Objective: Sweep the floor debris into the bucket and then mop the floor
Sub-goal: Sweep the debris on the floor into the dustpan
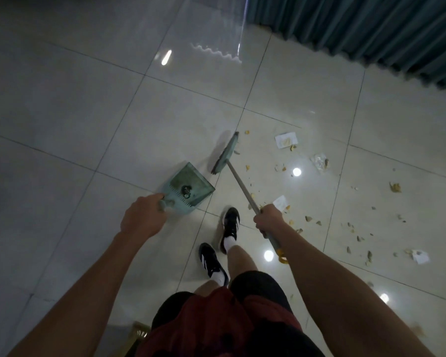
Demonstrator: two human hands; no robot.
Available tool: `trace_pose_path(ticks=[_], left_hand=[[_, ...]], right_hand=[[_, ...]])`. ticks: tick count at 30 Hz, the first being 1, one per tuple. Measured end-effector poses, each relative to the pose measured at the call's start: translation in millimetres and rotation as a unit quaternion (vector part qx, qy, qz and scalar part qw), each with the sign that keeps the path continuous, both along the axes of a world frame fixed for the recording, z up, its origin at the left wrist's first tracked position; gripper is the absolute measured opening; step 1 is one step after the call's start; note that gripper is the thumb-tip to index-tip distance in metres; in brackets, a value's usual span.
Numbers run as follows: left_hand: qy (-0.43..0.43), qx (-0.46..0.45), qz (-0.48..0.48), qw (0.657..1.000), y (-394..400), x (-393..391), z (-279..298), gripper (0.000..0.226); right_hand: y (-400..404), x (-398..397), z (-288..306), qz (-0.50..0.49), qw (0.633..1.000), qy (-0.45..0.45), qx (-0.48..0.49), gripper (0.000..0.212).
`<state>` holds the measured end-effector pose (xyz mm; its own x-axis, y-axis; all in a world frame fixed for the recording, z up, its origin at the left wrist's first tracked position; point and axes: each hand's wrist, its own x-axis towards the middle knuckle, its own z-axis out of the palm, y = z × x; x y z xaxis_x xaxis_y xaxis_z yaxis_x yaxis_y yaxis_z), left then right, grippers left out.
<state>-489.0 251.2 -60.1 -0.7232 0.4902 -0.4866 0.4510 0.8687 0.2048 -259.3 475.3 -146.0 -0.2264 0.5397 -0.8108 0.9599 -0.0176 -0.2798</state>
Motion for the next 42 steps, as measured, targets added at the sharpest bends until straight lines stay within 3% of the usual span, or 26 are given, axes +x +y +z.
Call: trace_pose_path(ticks=[12, 17, 21, 24, 28, 42], left_hand=[[-0.015, -0.026, -0.048, 0.998, 121.2, -88.4, 6.7, 0.041], [-0.016, -0.034, -0.072, 0.997, 158.9, -111.5, 6.3, 0.047], [-0.025, -0.035, -0.099, 0.994, 176.3, -126.1, 0.1, 0.048], [-0.031, -0.04, -0.138, 0.989, 187.0, -136.2, -4.3, 0.046], [-0.054, -0.045, -0.202, 0.977, 199.8, -151.8, -5.9, 0.044], [-0.083, -0.06, -0.366, 0.925, 219.6, -152.2, -2.2, 0.028]], right_hand=[[123.3, -110.6, -37.5, -0.095, 0.992, 0.054, -0.061, 0.02], [164.9, -146.1, -25.2, -0.086, 0.986, 0.041, -0.133, 0.022], [176.0, -145.8, -27.4, -0.025, 0.997, -0.011, -0.075, 0.02], [164.8, -138.9, -32.1, 0.046, 0.997, -0.054, -0.025, 0.025], [135.0, -127.4, -31.5, 0.066, 0.995, -0.075, -0.001, 0.027], [-1.9, -60.3, 3.5, -0.125, 0.98, -0.152, 0.013, 0.03]])
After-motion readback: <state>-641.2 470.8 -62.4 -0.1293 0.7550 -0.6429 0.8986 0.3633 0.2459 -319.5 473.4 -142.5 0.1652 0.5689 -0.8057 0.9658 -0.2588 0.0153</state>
